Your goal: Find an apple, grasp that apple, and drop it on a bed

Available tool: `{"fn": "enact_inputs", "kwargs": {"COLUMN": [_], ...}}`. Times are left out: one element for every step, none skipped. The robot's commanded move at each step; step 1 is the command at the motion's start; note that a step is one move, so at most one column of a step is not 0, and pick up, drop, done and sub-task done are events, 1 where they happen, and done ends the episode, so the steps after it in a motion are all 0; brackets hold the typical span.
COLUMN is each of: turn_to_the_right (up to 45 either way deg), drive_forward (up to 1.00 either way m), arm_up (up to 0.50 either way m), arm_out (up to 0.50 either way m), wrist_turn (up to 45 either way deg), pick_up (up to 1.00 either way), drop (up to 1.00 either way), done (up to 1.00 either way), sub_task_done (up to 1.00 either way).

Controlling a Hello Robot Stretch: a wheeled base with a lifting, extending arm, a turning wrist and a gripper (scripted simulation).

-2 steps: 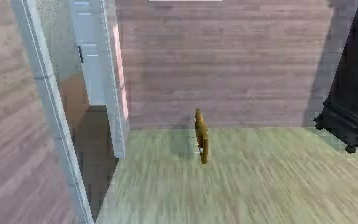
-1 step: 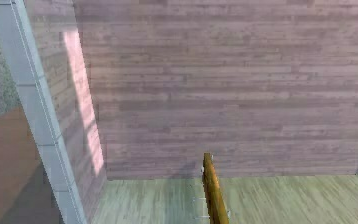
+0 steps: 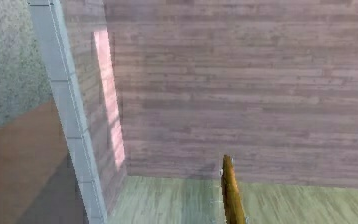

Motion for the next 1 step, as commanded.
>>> {"fn": "enact_inputs", "kwargs": {"turn_to_the_right": [0.0], "drive_forward": [0.25], "arm_up": [0.00], "arm_out": [0.00], "wrist_turn": [0.0], "pick_up": [0.00], "drop": [0.00], "done": [0.00], "sub_task_done": [0.00]}}
